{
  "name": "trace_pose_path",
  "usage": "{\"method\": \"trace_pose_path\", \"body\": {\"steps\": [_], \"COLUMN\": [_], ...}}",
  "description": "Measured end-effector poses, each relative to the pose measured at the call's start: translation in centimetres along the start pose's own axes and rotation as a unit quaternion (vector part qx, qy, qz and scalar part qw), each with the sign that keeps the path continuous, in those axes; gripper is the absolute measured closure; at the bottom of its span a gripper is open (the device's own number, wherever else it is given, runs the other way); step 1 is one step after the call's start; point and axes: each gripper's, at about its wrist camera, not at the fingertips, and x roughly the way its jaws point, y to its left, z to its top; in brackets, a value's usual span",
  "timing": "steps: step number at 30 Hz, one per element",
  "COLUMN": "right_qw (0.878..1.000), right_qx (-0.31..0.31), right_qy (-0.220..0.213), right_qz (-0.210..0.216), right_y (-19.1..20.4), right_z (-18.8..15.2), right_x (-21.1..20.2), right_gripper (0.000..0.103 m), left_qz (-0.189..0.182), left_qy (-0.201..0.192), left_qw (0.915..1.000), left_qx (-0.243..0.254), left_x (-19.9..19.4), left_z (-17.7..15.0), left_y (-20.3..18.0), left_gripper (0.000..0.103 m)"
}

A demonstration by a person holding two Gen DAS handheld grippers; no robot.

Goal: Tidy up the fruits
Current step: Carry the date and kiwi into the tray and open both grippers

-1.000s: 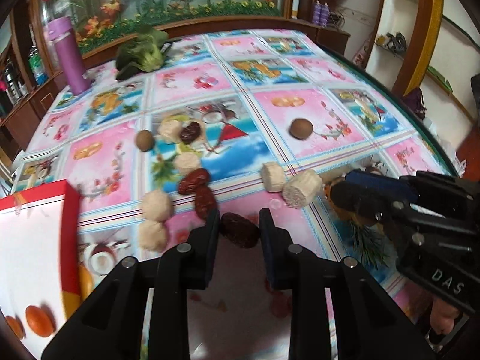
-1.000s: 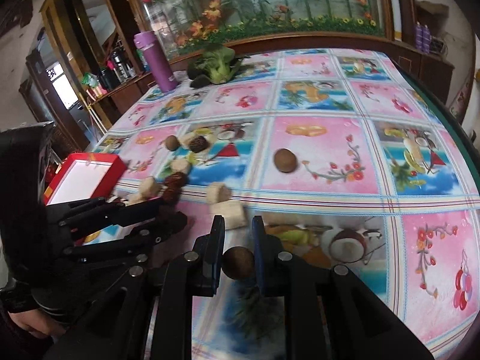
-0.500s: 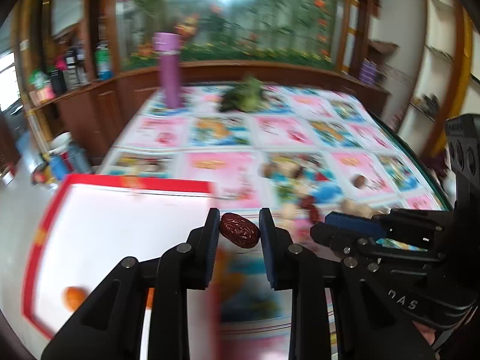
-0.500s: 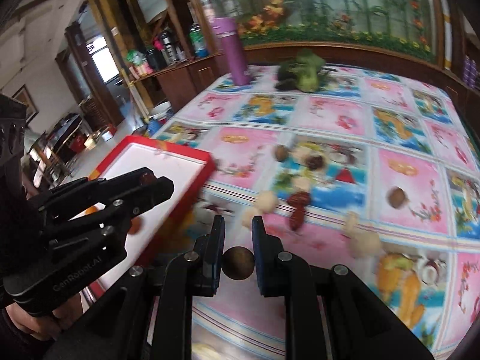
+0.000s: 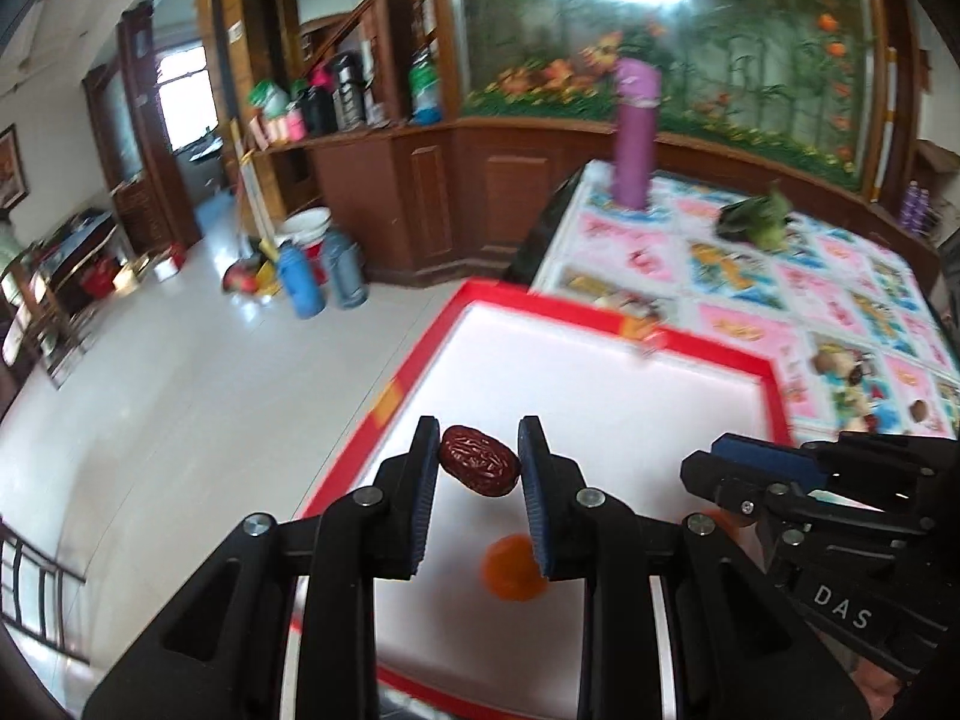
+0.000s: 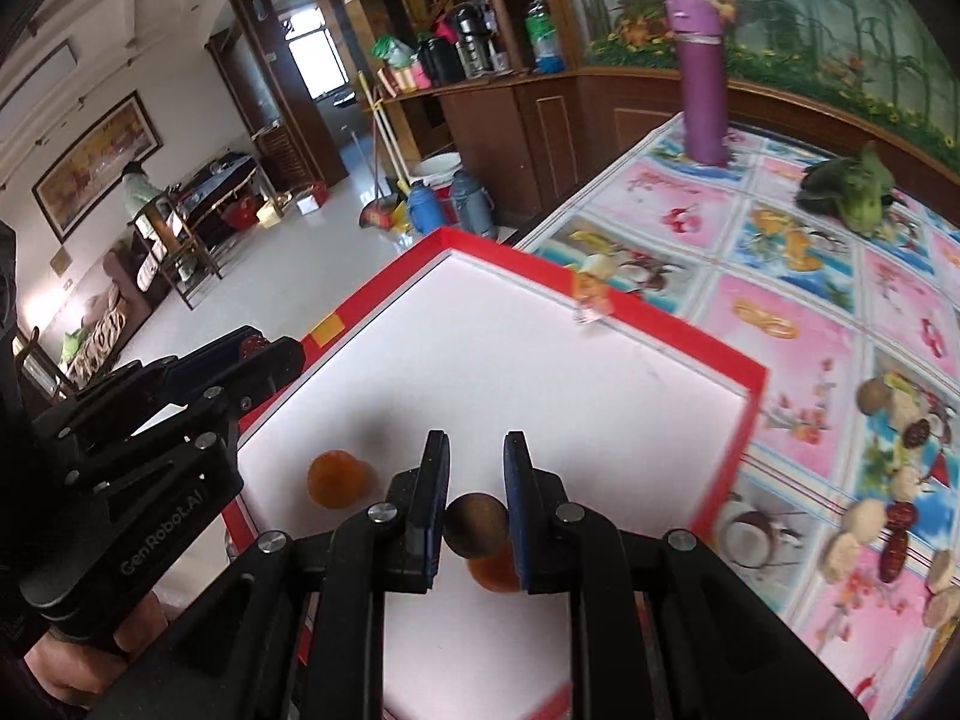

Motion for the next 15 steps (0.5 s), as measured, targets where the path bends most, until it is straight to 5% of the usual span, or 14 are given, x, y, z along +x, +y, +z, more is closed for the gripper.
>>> {"method": "trace_pose_path", "body": {"steps": [15], "right_qw": [0.999], "right_qx": [0.003], "right_qy": [0.050], "right_qz": [-0.010], "right_y": [1.4], "right_z": [-1.0], "right_x": [3.8], "right_gripper": [0.086], "left_qz": [0.022], "left_qy": [0.052], "left_qw": [0.9984], "left_qx": [-0.008], "left_x": [3.2], "left_z": [-2.0], "left_y": [1.4], "left_gripper": [0.074]}}
